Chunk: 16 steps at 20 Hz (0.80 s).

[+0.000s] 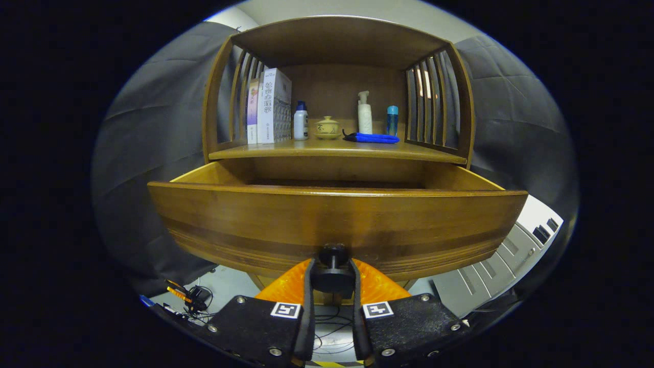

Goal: Pull open the drawer, take out the items inside it, and place them on the countertop above the cabinet.

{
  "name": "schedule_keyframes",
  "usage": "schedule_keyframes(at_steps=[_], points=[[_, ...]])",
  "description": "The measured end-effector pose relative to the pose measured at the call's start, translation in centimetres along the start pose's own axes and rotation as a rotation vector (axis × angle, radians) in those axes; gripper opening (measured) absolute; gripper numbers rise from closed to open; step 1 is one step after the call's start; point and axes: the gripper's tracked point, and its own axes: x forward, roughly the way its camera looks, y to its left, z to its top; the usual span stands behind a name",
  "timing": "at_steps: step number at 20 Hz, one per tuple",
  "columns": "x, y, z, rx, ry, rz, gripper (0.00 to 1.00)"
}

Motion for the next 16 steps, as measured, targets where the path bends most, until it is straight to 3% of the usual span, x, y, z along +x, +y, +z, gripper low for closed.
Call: schedule_keyframes(at_steps=[6, 14, 16], points=[[-0.1, 0.0, 0.0, -0.006, -0.005, 0.008, 0.31], [-2.1, 1.2, 4.8, -0.042, -0.103, 0.053, 0.93], [-2.9, 1.4, 7.2, -0.058, -0.15, 0.05, 0.93]])
